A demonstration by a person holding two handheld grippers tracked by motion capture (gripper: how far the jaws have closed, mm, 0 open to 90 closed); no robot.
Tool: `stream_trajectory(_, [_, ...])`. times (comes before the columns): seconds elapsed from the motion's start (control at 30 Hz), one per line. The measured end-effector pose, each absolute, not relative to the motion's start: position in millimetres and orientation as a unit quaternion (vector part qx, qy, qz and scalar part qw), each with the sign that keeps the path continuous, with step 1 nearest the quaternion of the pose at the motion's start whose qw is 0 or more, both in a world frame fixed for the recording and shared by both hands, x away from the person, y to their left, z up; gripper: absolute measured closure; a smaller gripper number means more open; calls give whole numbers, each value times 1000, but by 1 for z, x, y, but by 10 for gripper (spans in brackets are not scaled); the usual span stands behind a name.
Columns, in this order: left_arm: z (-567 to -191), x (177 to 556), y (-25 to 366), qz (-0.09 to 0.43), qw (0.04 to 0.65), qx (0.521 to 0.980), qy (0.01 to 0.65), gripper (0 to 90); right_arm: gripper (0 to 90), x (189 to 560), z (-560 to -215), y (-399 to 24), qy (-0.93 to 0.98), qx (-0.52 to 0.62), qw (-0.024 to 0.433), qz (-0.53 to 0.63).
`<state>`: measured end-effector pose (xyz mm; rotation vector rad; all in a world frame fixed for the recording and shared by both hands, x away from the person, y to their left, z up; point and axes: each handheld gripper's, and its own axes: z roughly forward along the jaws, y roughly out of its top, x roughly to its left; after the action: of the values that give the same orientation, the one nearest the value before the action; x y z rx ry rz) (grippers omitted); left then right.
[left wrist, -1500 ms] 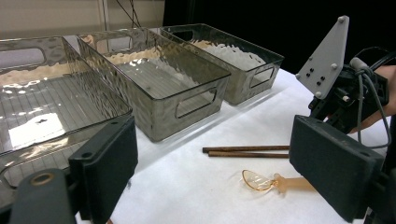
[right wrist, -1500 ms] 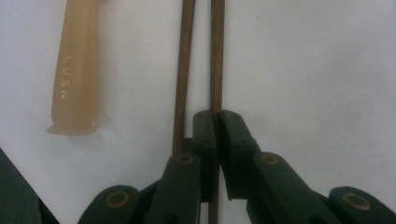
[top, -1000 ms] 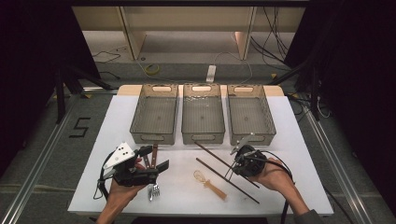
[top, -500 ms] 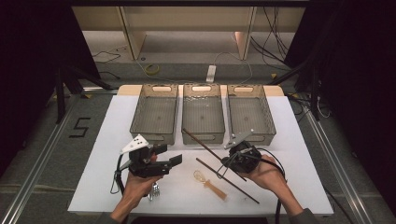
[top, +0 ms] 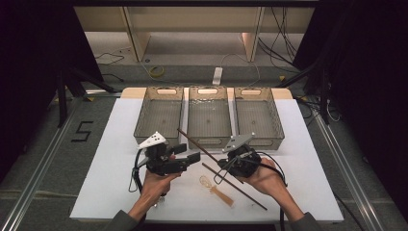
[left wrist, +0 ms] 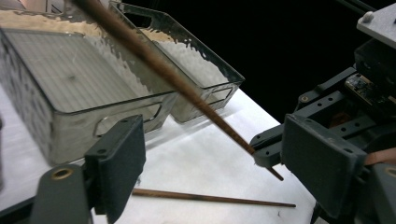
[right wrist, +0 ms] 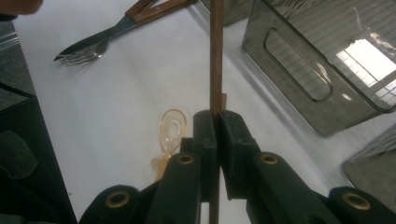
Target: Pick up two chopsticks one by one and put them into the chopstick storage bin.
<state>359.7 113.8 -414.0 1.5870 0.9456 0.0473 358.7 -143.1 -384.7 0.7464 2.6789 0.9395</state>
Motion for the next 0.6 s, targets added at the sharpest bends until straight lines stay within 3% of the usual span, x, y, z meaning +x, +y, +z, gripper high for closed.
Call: stream_trajectory(0.6, [-424,364,110,-35,611,680,405,555,859,354,-386,-125,904,234,108,341])
